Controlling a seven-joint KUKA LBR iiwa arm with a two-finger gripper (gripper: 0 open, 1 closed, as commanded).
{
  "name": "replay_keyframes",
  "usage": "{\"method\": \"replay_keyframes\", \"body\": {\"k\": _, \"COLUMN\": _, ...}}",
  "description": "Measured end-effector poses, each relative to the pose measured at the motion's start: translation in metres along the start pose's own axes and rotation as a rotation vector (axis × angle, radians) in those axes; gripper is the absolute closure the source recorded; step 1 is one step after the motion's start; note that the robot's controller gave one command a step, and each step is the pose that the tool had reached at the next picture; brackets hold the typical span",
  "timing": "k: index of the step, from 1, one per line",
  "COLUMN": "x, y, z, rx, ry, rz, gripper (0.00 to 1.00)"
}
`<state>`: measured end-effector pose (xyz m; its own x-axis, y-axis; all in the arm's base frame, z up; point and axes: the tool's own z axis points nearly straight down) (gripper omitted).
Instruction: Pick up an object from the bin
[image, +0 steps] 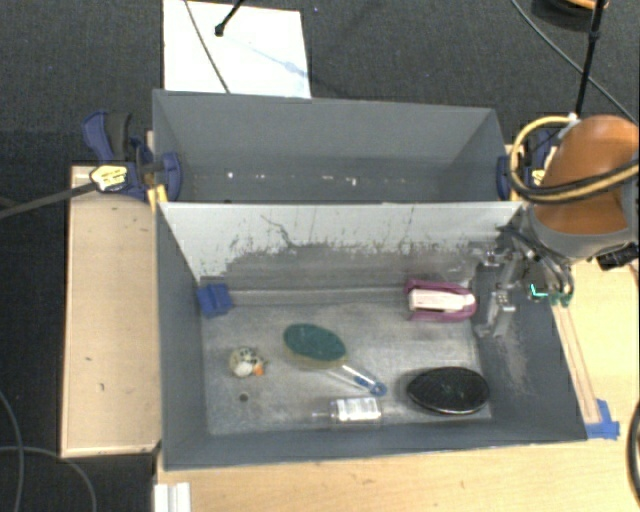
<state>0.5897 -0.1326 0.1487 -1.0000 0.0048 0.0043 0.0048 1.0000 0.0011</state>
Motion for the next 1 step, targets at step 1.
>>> {"method": "replay_keyframes", "body": {"k": 1, "x": 0.0709, "y": 0.0055, "z": 0.027, "rx": 0.0, "ry": -0.002, "rz": -0.229, "gripper": 0.0}}
